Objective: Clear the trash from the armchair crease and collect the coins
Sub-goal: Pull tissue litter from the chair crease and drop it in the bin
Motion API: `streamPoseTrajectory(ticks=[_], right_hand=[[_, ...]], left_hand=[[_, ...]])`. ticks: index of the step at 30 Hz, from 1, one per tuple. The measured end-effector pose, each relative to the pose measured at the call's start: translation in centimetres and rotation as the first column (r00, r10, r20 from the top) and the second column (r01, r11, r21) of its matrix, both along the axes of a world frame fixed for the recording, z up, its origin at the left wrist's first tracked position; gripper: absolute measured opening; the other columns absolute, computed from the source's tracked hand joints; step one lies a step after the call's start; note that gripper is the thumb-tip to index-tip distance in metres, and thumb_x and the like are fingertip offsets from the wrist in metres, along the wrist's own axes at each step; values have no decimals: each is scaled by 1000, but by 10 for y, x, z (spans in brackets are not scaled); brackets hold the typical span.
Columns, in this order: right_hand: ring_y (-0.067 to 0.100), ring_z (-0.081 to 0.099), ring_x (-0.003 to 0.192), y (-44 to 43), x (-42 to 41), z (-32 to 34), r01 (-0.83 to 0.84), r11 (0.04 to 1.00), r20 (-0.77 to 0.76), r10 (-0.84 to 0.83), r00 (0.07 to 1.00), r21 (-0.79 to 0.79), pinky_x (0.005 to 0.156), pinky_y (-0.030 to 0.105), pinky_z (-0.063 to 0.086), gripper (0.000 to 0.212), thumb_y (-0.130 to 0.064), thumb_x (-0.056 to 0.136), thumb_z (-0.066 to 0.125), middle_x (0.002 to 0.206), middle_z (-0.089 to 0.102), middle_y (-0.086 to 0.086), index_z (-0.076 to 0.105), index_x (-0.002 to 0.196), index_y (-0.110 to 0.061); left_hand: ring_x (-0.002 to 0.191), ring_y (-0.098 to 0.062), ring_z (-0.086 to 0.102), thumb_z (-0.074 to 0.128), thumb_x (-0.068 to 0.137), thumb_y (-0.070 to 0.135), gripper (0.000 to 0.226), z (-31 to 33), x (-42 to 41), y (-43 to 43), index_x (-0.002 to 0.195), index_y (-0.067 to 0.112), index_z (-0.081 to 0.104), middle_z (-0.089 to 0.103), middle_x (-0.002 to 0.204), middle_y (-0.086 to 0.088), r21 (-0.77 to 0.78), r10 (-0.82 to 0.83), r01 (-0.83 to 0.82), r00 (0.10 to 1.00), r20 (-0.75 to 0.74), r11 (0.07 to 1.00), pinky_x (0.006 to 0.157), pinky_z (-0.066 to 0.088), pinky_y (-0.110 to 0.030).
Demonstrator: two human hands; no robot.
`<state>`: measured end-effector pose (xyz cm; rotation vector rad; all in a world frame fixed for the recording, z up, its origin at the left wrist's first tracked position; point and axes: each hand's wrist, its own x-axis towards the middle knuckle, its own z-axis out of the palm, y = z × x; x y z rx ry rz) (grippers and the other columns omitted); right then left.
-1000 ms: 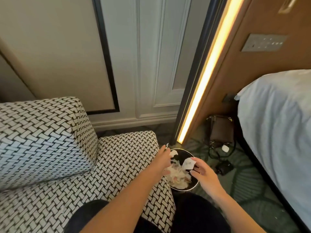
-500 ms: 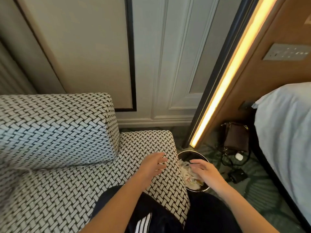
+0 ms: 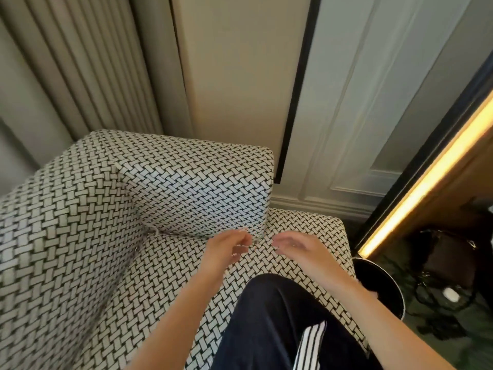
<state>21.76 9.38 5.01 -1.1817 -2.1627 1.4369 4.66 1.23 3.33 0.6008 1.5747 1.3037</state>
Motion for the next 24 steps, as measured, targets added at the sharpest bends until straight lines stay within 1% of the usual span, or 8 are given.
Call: streamPoseTrajectory(ticks=[3,6,9,11,13,15,20,24], right_hand=[[-13,56,97,-28,-37,0,-134,990,-13,135,991,51,79,5,36,24,-41,93,50,107,63,-24,57,115,-40],[-11,54,104,-54,-69,-8,-264,963,-13,265,964,59,87,9,39,35,-44,93,47,112,59,-24,51,128,-38],[-11,55,103,-74,-94,-15,-296,954,-48,299,953,53,86,6,42,38,-41,92,52,116,59,-22,52,129,-31],[-15,54,99,-83,-104,-19,-258,962,-86,266,960,88,81,2,41,32,-36,92,55,109,61,-22,59,122,-28],[-15,56,94,-88,-108,-21,-203,974,-125,215,968,105,78,2,42,23,-33,90,58,101,64,-20,64,112,-28],[-11,59,89,-90,-108,-22,-163,978,-157,182,971,129,77,4,44,17,-30,88,61,94,68,-17,69,103,-26],[-3,64,78,-85,-98,-20,-87,986,-199,115,973,145,73,10,48,8,-16,85,67,80,71,-12,73,85,-22],[-4,64,76,-74,-69,-20,43,997,-243,-25,970,68,71,6,45,8,-16,85,67,79,72,-12,73,82,-20]], left_hand=[[84,-15,63,56,90,22,18,-6,-25,-37,82,19,71,71,83,0,18,32,-31,995,-91,999,84,49,-31],[79,-12,63,57,90,20,18,-9,-39,-68,81,25,72,72,81,2,46,26,-16,974,-226,999,71,49,-17],[73,-20,62,56,91,21,18,-13,-47,-87,87,30,71,71,81,-1,58,22,-2,938,-346,998,73,50,-23],[79,-15,66,56,91,20,17,-14,-50,-96,94,29,71,72,85,8,44,13,5,912,-410,999,77,54,-23],[84,0,66,57,91,19,18,-15,-53,-100,101,23,71,72,92,11,49,-8,35,880,-475,998,77,51,-12],[84,6,65,59,90,19,17,-15,-52,-100,101,21,72,72,92,13,49,-20,56,839,-544,997,76,49,-8],[77,10,61,64,85,25,12,-16,-40,-94,93,27,74,66,77,24,31,-7,36,748,-663,999,71,45,-3],[66,3,62,67,82,35,15,-9,-18,-70,77,24,75,68,68,15,29,8,15,755,-655,999,62,48,-9]])
